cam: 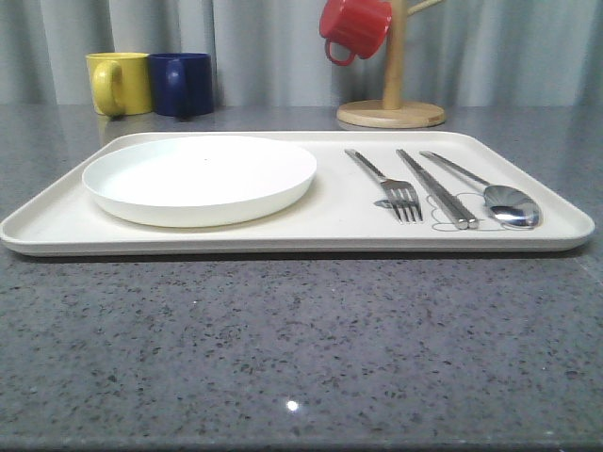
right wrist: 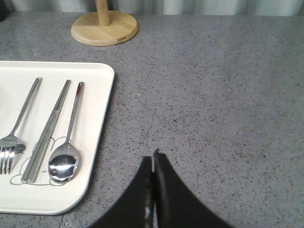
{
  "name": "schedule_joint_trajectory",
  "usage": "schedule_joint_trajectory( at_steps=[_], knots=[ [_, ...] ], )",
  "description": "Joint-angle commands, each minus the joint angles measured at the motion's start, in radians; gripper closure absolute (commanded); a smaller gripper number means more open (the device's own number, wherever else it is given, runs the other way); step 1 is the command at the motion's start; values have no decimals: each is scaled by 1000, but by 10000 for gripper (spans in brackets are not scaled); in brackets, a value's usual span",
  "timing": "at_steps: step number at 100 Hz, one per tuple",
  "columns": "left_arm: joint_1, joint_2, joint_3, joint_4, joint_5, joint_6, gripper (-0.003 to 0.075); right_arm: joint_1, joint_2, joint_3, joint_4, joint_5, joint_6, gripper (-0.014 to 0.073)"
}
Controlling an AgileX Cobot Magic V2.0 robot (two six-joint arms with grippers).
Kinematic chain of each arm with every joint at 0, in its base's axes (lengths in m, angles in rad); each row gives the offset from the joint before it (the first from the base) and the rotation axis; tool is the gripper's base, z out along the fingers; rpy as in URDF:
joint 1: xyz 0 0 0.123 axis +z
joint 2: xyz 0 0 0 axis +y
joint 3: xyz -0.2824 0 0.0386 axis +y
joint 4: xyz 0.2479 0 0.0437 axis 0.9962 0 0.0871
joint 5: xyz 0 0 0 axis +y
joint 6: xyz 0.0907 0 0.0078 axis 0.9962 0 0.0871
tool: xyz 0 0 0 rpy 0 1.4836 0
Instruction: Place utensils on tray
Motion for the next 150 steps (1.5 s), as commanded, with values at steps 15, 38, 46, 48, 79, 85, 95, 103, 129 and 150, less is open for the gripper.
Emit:
schedule_joint_trajectory(
  at_steps=[15,38,46,48,79,85,95,103,129,150],
  knots=[
    [-2,8,-28,-6,-78,-3,739,-7,0,-26,-26,-80,-3,662],
    [-2,8,-28,-6,-78,-3,739,-46,-97,24,19,-168,-82,662],
    [-2,8,-28,-6,-78,-3,739,-84,-161,69,82,-217,-157,662],
    [-2,8,-28,-6,-78,-3,739,-89,-172,76,102,-226,-170,662],
    [-2,8,-28,-6,-78,-3,739,-158,-417,302,222,-368,-277,662],
    [-2,8,-28,-6,-78,-3,739,-160,-455,339,225,-368,-277,662],
    [-2,8,-28,-6,-78,-3,739,-160,-519,406,225,-373,-277,662],
    [-2,8,-28,-6,-78,-3,739,-160,-561,451,225,-386,-277,662],
    [-2,8,-28,-6,-78,-3,739,-160,-563,572,227,-536,-276,662],
    [-2,8,-28,-6,-78,-3,739,-160,-563,584,227,-577,-276,662]
  ],
)
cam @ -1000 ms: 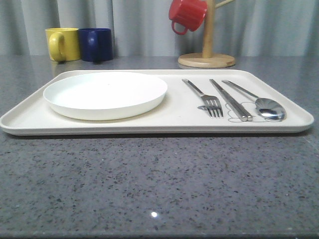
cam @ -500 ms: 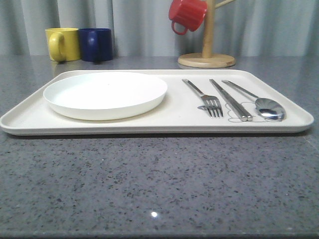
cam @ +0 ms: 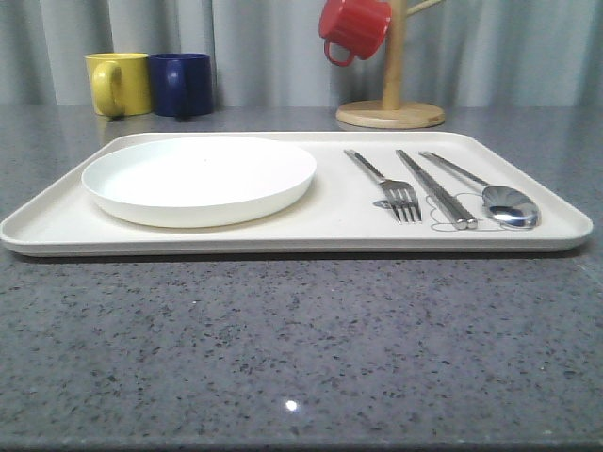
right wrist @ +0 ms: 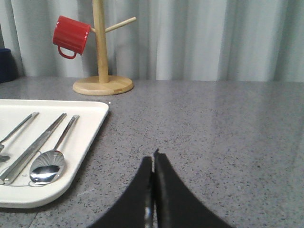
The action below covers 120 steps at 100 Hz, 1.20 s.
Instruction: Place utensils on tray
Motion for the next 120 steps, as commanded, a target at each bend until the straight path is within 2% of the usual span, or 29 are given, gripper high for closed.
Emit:
schedule_joint_trajectory(
  at_steps=[1,120],
  knots=[
    [-2,8,-28,-6,-78,-3,739,-8,-19,0,-1,-94,-10,662],
    [-2,8,-28,-6,-101,-3,739,-8,-19,0,-1,-93,-10,662]
  ],
)
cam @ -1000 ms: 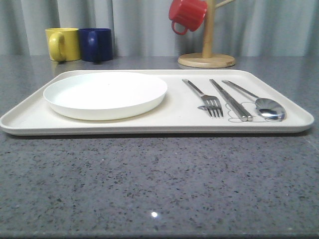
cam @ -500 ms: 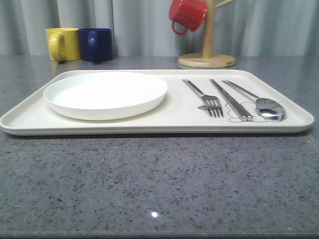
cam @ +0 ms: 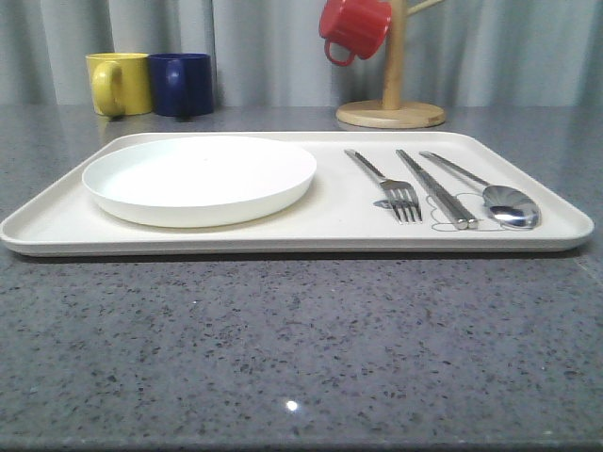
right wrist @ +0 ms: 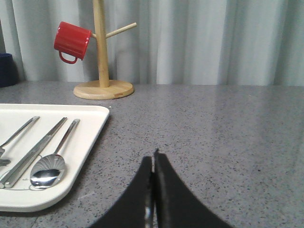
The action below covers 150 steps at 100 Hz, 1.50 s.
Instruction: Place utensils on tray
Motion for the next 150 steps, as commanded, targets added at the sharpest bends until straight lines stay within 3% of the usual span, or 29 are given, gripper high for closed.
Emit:
schedule_joint_trajectory(
  at_steps=[1,17,31,37,89,112,150],
  knots=[
    [-2,8,-30,-6,-97,-3,739,-8,-19,0,-3,-88,-8,662],
    [-2,-3,-7,102,-113,-68,739,-8,-19,0,-3,-88,-8,662],
    [-2,-59,35,422,-134,-398,739,-8,-19,0,-3,-88,-8,662],
    [2,-87,52,482,-134,-460,739,-8,-19,0,-3,-88,-8,662],
    [98,-272,300,484,-146,-466,739,-8,-19,0,-3,-88,-8,662],
    [98,-323,386,484,-243,-475,739,-8,-19,0,-3,-88,-8,662],
    [98,-323,386,481,-243,-479,739,-8,-18,0,-3,-87,-8,662]
  ],
)
